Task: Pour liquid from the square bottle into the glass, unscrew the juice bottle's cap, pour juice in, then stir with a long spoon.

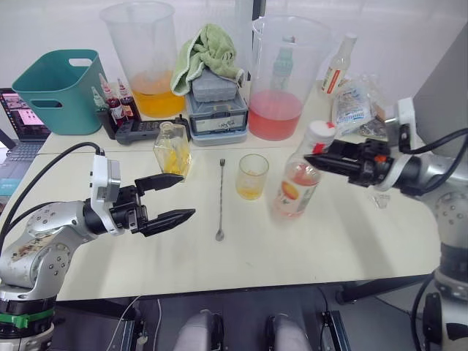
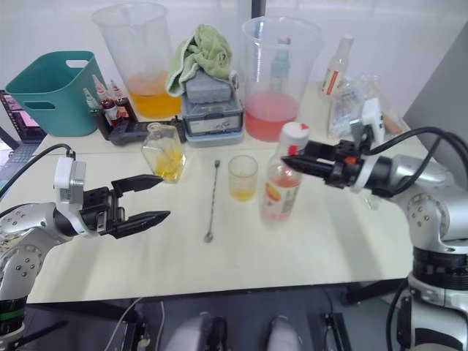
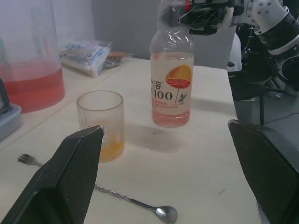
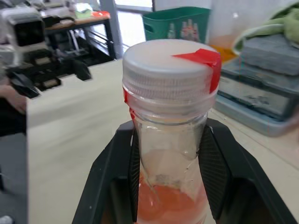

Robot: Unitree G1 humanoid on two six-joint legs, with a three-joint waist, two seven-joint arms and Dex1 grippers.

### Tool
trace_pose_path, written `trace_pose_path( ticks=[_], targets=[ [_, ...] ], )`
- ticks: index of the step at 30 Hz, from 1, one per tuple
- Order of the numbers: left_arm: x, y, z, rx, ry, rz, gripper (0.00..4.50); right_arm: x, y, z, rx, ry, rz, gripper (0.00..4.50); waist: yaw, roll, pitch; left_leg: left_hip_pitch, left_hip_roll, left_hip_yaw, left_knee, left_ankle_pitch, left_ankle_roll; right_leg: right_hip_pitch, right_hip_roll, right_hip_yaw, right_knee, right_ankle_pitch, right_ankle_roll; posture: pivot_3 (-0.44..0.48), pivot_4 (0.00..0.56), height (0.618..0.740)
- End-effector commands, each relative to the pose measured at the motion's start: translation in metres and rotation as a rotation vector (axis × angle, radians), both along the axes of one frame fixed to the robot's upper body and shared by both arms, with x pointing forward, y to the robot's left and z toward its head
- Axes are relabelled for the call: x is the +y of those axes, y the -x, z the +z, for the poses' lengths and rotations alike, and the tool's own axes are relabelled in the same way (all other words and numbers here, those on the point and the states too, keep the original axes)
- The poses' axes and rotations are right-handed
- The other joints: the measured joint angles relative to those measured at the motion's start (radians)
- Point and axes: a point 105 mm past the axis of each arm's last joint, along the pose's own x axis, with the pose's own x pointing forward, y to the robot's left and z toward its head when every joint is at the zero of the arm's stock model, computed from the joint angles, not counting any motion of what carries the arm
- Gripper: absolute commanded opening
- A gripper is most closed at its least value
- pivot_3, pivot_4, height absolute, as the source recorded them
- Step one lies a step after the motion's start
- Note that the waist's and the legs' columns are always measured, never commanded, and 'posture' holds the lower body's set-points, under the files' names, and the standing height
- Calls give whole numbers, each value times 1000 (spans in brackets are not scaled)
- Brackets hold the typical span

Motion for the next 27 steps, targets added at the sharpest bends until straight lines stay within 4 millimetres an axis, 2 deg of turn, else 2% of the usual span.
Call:
trace_pose_path(
  ticks=[1, 6, 10, 20, 22, 27],
  targets=[
    [0, 4, 4, -26, -11, -21, 4500, 16, 11, -1, -64, -28, 10, 1251, 2, -1, 0, 0, 0, 0, 0, 0, 0, 0, 0, 0, 0, 0, 0, 0, 150, 739],
    [-1, 4, 5, -30, -16, -33, 4500, 33, 17, -24, -64, -22, 20, 1251, 2, -2, -1, 0, -1, 0, 1, 0, 0, 0, 0, 0, 0, 0, 0, 0, 150, 739],
    [2, 4, 5, -29, -21, -31, 4500, 42, 19, -33, -80, -33, 15, 1251, 0, -2, -1, 0, 0, 0, 1, 0, 0, 0, 1, 0, 0, 0, 0, 0, 150, 739],
    [5, 5, 2, -19, -30, -28, 4500, 43, 25, -58, -43, -10, 19, 1251, 1, -2, -1, 0, 0, -1, 1, 0, 0, 0, 1, 0, 0, 0, 0, 0, 150, 739],
    [5, 5, 2, -20, -29, -26, 4500, 43, 26, -59, -37, -1, 34, 2398, 1, -2, -1, 0, 0, -1, 1, 0, 0, 1, 1, 0, 0, 0, 0, 0, 150, 739],
    [4, 7, 1, -17, -33, -24, 4500, 33, 21, -59, -3, 58, 89, 3972, 1, -2, -1, 0, 0, -1, 1, 0, 0, 1, 1, 0, 0, 0, 0, 0, 150, 739]
  ],
)
